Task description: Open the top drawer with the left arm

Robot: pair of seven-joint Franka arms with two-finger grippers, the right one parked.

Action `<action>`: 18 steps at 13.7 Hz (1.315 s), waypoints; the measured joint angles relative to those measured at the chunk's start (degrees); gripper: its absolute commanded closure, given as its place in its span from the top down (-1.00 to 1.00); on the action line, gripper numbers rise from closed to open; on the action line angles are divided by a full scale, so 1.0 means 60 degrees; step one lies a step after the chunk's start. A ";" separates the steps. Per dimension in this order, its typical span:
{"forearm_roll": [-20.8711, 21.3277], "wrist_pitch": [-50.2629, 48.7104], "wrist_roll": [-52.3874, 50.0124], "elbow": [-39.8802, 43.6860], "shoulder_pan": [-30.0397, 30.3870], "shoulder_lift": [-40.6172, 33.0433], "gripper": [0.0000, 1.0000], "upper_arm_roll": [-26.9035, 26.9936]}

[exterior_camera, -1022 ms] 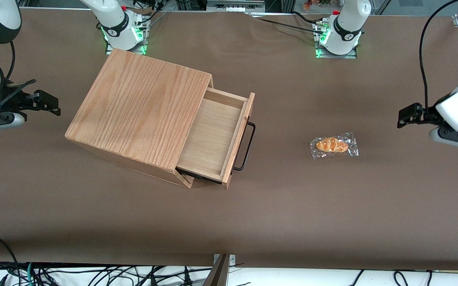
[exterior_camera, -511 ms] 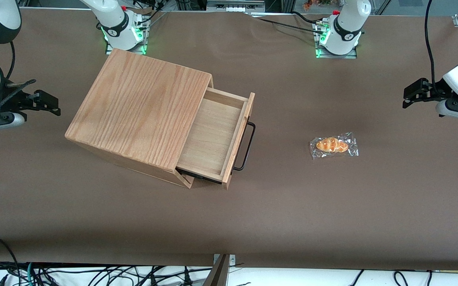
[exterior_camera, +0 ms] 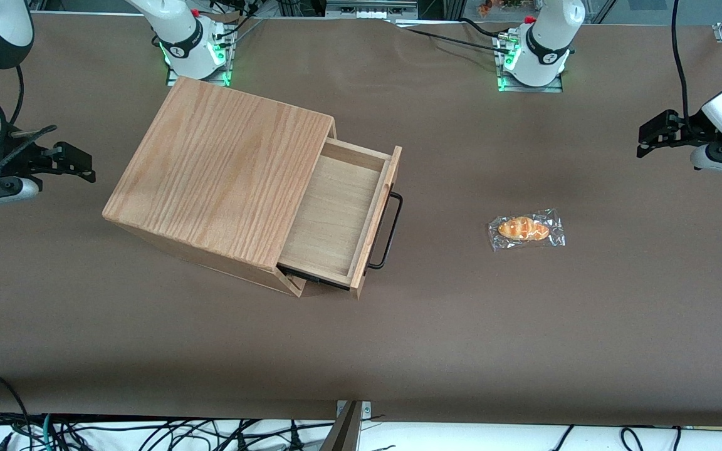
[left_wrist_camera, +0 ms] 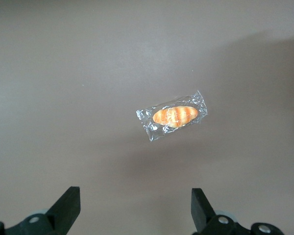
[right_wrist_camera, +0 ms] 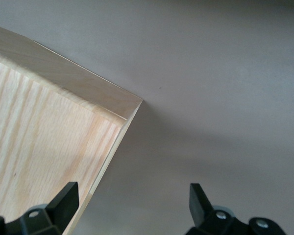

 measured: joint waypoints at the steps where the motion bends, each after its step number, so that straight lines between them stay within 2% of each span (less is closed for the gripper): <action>1: -0.0001 0.0025 -0.0086 -0.0007 0.0000 0.0000 1.00 0.0000; 18: -0.0063 0.0061 -0.0348 -0.0129 0.0114 0.0031 1.00 0.0076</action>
